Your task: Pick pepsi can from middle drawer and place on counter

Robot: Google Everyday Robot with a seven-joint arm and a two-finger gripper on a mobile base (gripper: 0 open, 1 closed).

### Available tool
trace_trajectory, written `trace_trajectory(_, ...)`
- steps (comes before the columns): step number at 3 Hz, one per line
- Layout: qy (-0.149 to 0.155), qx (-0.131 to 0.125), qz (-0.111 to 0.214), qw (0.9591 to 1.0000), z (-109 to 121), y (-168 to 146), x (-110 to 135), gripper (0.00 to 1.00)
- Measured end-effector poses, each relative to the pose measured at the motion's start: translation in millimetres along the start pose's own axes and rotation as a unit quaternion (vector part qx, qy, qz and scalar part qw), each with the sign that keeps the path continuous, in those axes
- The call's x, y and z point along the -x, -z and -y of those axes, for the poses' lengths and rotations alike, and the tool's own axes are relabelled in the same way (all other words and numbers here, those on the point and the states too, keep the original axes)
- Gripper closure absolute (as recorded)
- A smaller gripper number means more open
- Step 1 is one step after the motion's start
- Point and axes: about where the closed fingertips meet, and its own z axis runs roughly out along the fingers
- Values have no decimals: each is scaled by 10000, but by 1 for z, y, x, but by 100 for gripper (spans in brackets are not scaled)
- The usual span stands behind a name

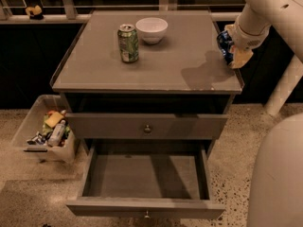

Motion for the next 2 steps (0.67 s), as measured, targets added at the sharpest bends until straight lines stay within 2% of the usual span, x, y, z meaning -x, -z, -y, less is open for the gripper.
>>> trace_trajectory(1,401,300,-29,9987,14,-15,29,100)
trace_trajectory(2,719,570,44,9958,21,-29,54,100)
